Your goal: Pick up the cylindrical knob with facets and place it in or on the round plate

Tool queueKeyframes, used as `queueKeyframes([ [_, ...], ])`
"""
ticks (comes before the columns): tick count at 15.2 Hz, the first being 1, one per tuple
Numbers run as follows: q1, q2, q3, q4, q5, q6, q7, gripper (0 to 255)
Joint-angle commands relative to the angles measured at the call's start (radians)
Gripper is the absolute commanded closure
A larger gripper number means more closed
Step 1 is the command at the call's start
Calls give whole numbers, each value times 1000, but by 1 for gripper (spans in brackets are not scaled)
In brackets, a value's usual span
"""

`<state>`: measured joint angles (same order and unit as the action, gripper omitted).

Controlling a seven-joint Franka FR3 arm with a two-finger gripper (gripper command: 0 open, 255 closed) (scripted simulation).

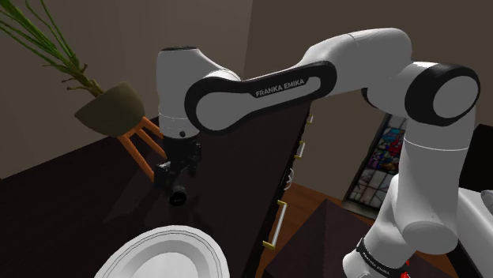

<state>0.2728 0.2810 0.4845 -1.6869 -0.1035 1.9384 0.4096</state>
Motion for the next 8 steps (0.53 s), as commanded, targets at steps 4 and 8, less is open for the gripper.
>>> queueKeyframes([
  [4,8,30,-3,-27,-15,55,10,0],
  [8,9,41,-5,-48,-22,86,14,0],
])
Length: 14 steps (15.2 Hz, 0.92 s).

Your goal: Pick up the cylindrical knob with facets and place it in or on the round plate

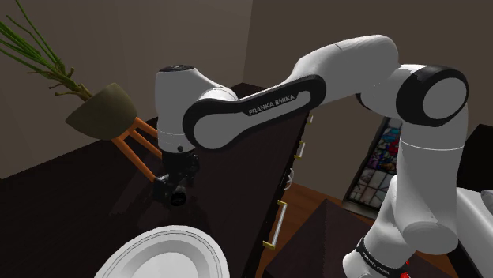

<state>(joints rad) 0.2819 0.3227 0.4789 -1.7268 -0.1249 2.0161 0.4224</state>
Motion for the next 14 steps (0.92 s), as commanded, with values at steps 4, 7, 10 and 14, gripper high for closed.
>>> queueKeyframes([
  [4,0,0,0,-8,0,8,1,0],
  [7,0,0,0,-8,0,8,1,255],
  [10,0,0,0,-8,0,8,1,255],
  [14,0,0,0,-8,0,8,1,255],
])
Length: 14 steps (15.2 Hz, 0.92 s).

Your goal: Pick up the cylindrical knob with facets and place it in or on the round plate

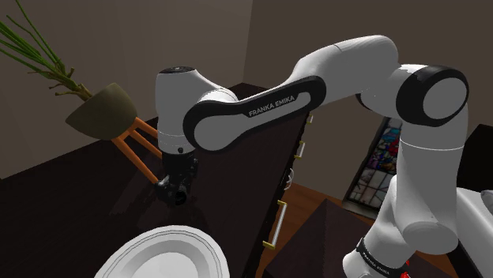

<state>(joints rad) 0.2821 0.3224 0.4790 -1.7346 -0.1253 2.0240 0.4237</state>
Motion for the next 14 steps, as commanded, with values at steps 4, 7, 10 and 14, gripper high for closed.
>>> queueKeyframes([
  [4,-1,-9,2,16,5,-23,-3,255],
  [7,-2,-20,5,42,11,-60,-6,255],
  [10,-2,-29,7,71,17,-97,-9,255],
  [14,-2,-38,9,113,22,-147,-12,255],
])
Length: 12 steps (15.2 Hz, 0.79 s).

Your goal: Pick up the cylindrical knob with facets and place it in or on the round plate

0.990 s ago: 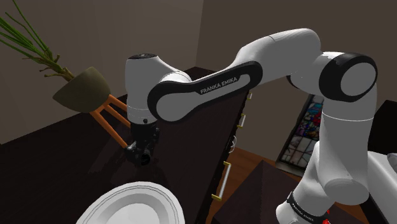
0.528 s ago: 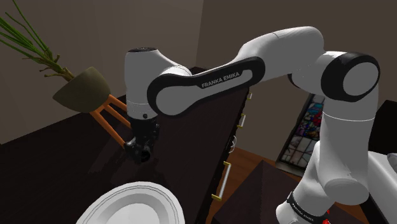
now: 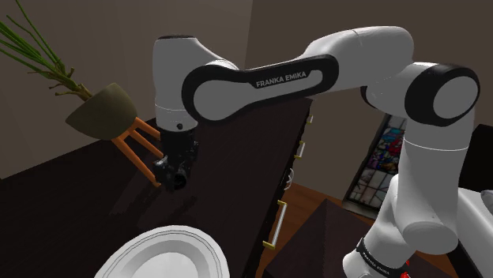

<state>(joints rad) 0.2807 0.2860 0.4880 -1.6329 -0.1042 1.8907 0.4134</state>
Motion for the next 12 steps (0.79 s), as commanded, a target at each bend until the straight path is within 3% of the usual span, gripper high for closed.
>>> queueKeyframes([
  [1,0,-4,1,23,2,-26,-2,255],
  [5,2,-8,3,69,5,-76,-3,255],
  [12,86,-51,57,2,12,-49,139,255],
])
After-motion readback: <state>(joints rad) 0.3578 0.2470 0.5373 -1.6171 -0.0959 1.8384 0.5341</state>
